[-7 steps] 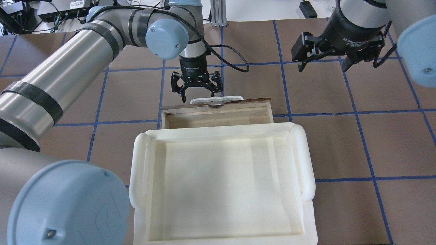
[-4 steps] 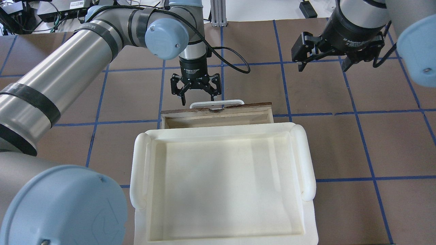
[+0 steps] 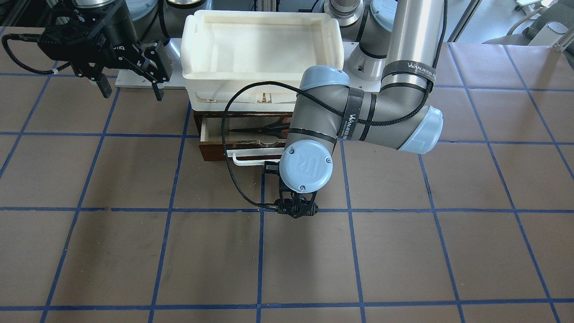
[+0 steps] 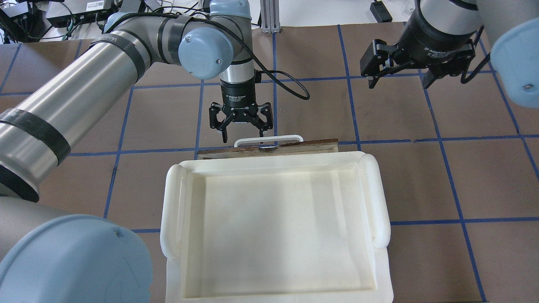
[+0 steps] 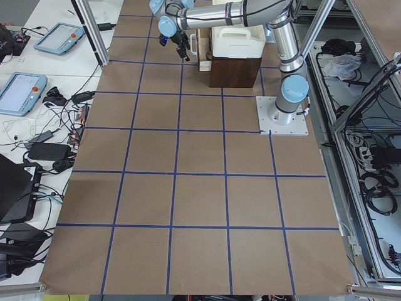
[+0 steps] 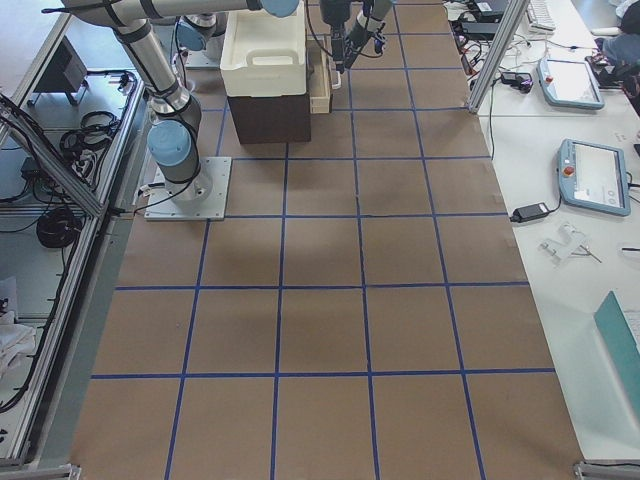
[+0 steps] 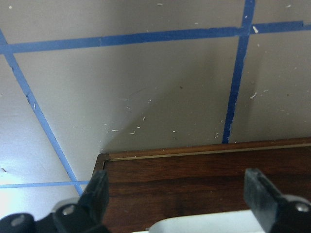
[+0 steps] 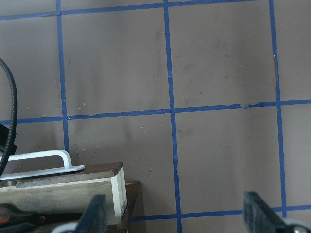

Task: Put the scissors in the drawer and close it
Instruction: 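Push the drawer front toward the robot's far side with the left gripper, then hold the left gripper against the closed drawer front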

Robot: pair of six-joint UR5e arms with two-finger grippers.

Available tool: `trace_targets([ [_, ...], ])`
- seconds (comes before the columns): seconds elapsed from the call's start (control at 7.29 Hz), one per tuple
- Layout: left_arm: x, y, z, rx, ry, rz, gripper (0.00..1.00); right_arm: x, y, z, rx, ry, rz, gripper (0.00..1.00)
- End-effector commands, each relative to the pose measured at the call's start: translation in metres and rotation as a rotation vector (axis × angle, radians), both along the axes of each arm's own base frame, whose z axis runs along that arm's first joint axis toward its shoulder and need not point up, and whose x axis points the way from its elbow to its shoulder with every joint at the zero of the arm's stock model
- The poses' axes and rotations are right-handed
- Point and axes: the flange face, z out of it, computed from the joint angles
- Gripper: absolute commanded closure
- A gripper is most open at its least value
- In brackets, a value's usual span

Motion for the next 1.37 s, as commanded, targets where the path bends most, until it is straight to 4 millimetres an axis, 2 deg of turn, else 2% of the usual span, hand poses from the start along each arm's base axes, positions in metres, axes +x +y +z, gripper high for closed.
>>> trace_targets([
  [0.0,0.001,0.014,-0.001,0.034,-0.006,-0.004,0.0,0.0,0.0,0.0,0.0,0.0,0.0,0.0],
  [0.27,-0.002,0.021,0.002,0.063,0.028,0.016,0.0,0.0,0.0,0.0,0.0,0.0,0.0,0.0],
  [0.55,-0.001,0.026,-0.009,0.107,0.016,0.017,0.0,-0.001,0.0,0.0,0.0,0.0,-0.002,0.0],
  [0.96,0.003,0.038,-0.006,0.168,-0.001,0.021,0.0,0.0,0.0,0.0,-0.001,-0.003,-0.001,0.0],
  [1.23,0.003,0.039,-0.014,0.193,-0.009,0.024,0.0,0.0,0.0,0.0,0.0,-0.003,-0.001,0.0],
])
